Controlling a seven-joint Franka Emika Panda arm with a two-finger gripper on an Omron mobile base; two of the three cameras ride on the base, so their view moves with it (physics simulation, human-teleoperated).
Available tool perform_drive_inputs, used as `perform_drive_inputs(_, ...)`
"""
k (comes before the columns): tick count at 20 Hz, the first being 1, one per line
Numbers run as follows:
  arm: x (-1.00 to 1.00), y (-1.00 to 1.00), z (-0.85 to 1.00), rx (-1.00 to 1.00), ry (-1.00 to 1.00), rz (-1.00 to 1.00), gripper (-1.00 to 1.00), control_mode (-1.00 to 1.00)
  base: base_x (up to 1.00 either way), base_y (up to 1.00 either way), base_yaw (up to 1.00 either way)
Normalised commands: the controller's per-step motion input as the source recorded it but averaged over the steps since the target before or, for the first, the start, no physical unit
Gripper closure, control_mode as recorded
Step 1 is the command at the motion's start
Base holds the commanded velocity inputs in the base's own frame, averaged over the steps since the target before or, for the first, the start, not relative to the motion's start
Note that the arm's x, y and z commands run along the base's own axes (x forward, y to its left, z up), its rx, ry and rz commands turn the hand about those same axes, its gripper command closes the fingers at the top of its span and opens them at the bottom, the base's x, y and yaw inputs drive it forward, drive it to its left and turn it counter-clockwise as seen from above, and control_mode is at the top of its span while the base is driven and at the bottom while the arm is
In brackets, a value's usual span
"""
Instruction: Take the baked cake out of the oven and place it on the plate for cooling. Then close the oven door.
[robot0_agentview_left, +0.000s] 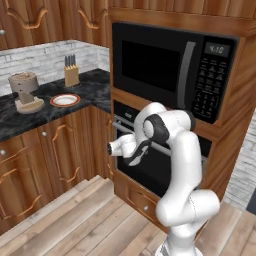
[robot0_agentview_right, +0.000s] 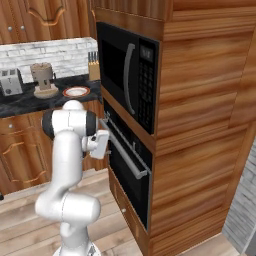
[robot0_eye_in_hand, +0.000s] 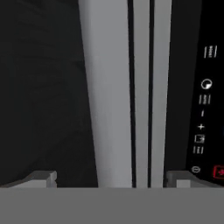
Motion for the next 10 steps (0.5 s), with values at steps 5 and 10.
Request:
perform_drive_inputs(5,0.46,-0.31,-0.28,-0.06,0.00,0.00,-1.00,-1.00,0.00,0.00,0.00)
perform_drive_inputs(10,0.39,-0.27,-0.33,-0.05,0.00,0.00,-1.00,-1.00,0.00,0.00,0.00)
